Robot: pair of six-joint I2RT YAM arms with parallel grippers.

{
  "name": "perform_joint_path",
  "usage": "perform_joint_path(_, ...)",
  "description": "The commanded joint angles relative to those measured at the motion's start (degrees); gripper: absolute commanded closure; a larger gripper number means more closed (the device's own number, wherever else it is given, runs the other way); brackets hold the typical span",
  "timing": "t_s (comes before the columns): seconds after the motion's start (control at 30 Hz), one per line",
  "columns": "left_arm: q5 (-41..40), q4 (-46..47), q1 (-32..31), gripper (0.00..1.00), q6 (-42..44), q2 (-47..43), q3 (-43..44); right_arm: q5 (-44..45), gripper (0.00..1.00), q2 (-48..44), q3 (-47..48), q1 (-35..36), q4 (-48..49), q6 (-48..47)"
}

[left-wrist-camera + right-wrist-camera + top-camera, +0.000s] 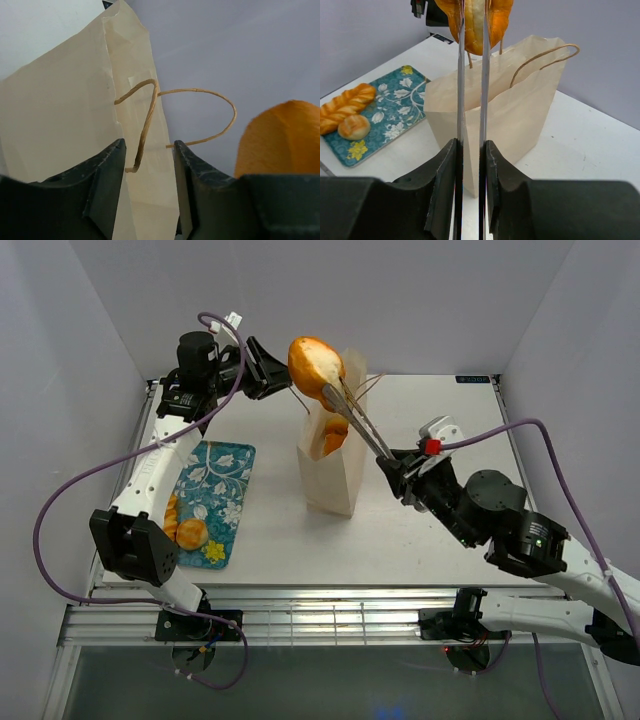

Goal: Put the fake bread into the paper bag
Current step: Pick up the fake bread from the plate, then place the fake bread in the paper bag.

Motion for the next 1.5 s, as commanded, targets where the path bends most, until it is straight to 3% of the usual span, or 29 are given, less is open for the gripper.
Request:
perform_joint_path(0.0,2.19,3.01,0.23,0.54,-0.75,0.10,-0.24,4.61,0.92,1.33,0.83,0.11,7.47,-2.53)
perform_joint_path(0.2,2.81,3.37,0.31,0.83,-0.84,0.28,-0.59,5.23,0.92,1.42,0.13,-1.03,7.83,-1.04)
perform_joint_path(0.3,2.98,3.45,0.23,0.92,-0.75,-0.16,-0.68,1.47,0.92,0.54,-0.92,-3.83,7.83,2.21)
perform_joint_path(0.67,2.90,2.49,0.23,1.00,-0.75,-2.36,-0.68,-22.44,0.92,-0.16,-2.69,-21.68,7.65,18.55)
perform_joint_path(1.03,3.33,2.66,0.23,1.00,-1.19,-2.45,0.03,-48.89,0.92,0.37,-4.44,-39.34,7.74,33.58)
perform_joint_path(1.47,3.60,2.58,0.32,1.00,-1.63,-3.50,0.99,-52.25,0.92,1.60,-4.53,-42.08,7.21,33.77)
